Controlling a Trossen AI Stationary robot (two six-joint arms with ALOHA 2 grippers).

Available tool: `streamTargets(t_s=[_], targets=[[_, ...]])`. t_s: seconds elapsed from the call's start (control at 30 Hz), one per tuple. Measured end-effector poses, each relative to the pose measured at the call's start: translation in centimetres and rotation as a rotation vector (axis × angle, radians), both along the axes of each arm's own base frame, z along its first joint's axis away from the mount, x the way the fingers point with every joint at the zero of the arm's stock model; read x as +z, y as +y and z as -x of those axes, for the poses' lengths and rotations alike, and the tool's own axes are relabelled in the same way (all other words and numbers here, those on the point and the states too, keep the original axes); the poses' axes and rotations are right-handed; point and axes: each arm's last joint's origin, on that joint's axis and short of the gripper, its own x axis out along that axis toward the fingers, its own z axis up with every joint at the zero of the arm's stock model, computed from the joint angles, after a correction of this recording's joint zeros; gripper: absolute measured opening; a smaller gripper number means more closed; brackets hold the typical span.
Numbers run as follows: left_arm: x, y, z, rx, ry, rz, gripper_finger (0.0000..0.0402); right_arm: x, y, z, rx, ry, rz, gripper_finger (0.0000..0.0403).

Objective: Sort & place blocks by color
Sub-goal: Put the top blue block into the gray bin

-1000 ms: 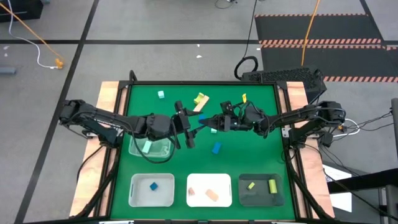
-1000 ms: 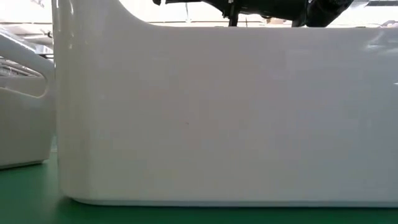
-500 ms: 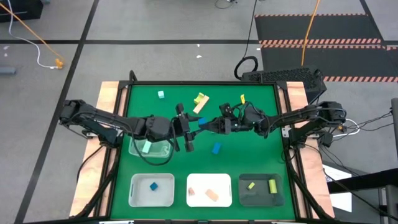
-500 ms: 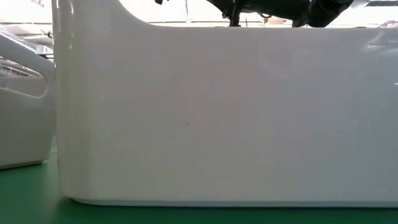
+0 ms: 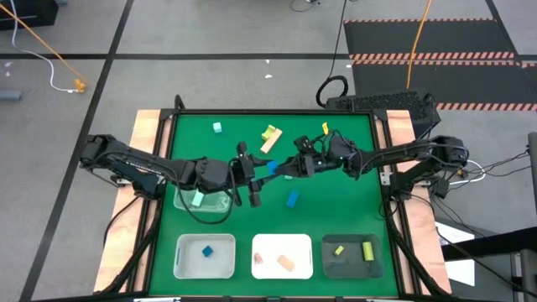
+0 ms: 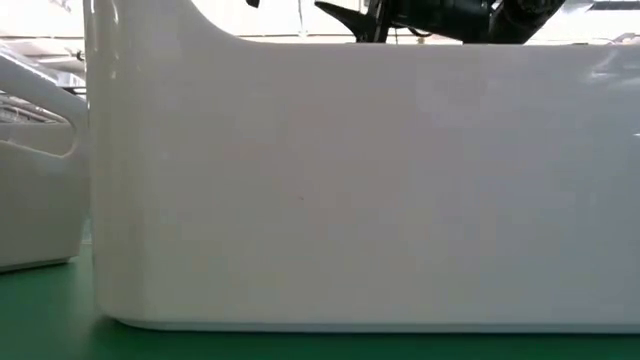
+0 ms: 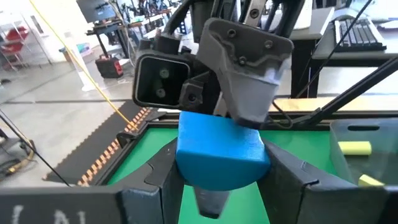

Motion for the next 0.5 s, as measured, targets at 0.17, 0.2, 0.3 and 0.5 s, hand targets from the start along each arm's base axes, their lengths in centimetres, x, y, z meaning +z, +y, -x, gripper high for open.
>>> streamTargets(t_s=[0.17, 0.2, 0.3, 0.5], targets=[[-0.1, -0.2, 0.0, -0.004, 0.000, 0.022, 0.0177, -0.3, -0.9, 1.0, 0.003, 0.017, 0.004, 0.0274], [-0.1, -0.3, 0.1, -0.006, 0.002, 0.021, 0.0180, -0.3, -1.0, 1.3, 0.000, 0.025, 0.003, 0.0274], [-0.1, -0.6, 0.1, -0.014, 0.002, 0.043, 0.0174, -0.6, -1.4, 2.5, -0.020, 0.048, 0.007, 0.0272], [-0.8, -2.0, 0.6, -0.047, 0.048, 0.151, 0.0164, -1.8, -1.8, 5.6, -0.055, 0.078, 0.014, 0.0271]])
